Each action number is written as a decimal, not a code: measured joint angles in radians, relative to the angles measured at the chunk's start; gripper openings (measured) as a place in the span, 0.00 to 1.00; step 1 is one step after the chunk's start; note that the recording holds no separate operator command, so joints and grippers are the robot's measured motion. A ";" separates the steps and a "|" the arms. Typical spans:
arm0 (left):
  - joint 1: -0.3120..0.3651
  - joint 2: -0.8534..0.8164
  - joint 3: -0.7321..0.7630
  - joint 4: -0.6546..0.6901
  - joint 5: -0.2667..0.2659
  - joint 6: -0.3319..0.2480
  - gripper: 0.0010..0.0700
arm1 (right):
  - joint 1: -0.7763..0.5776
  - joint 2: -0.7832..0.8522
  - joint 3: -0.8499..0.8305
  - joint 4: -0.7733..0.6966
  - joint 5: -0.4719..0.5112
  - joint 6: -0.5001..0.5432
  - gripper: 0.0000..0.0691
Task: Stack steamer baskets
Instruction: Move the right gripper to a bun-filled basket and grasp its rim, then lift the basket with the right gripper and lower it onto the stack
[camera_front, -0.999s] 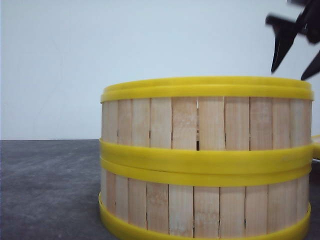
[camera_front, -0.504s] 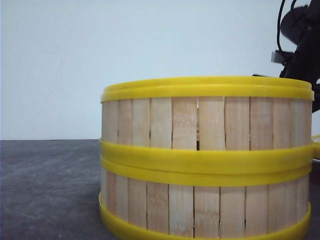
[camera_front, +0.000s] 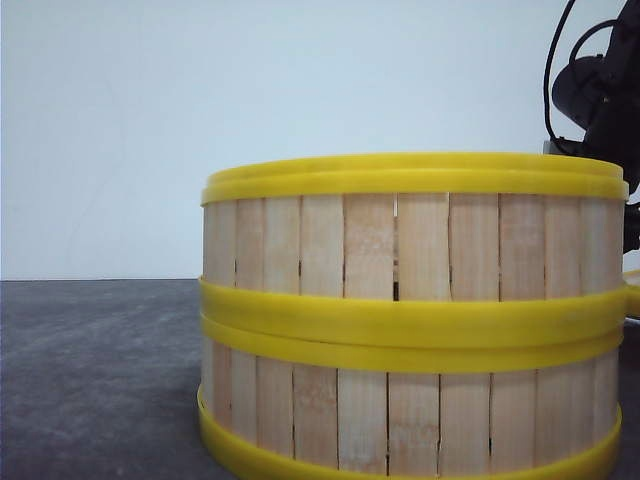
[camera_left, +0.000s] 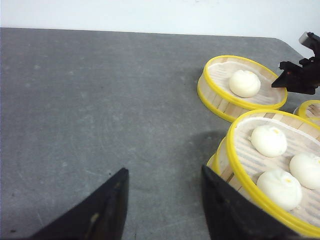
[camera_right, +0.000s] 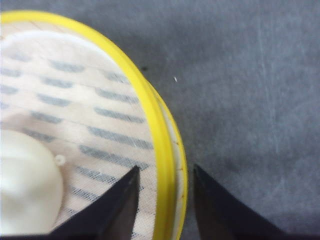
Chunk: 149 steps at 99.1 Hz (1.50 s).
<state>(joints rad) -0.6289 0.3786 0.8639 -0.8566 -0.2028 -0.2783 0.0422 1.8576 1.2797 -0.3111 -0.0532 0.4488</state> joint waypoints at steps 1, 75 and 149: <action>0.000 0.000 0.000 0.000 0.000 0.000 0.37 | 0.000 0.000 0.000 0.001 0.001 0.001 0.23; 0.000 0.000 0.000 -0.001 0.000 0.000 0.37 | 0.001 0.000 0.006 0.069 0.012 0.079 0.05; 0.000 0.000 0.000 -0.002 0.000 0.000 0.37 | 0.047 -0.547 0.119 -0.341 -0.325 -0.194 0.05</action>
<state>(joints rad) -0.6289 0.3786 0.8639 -0.8585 -0.2028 -0.2779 0.0891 1.3102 1.3983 -0.6525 -0.3779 0.2550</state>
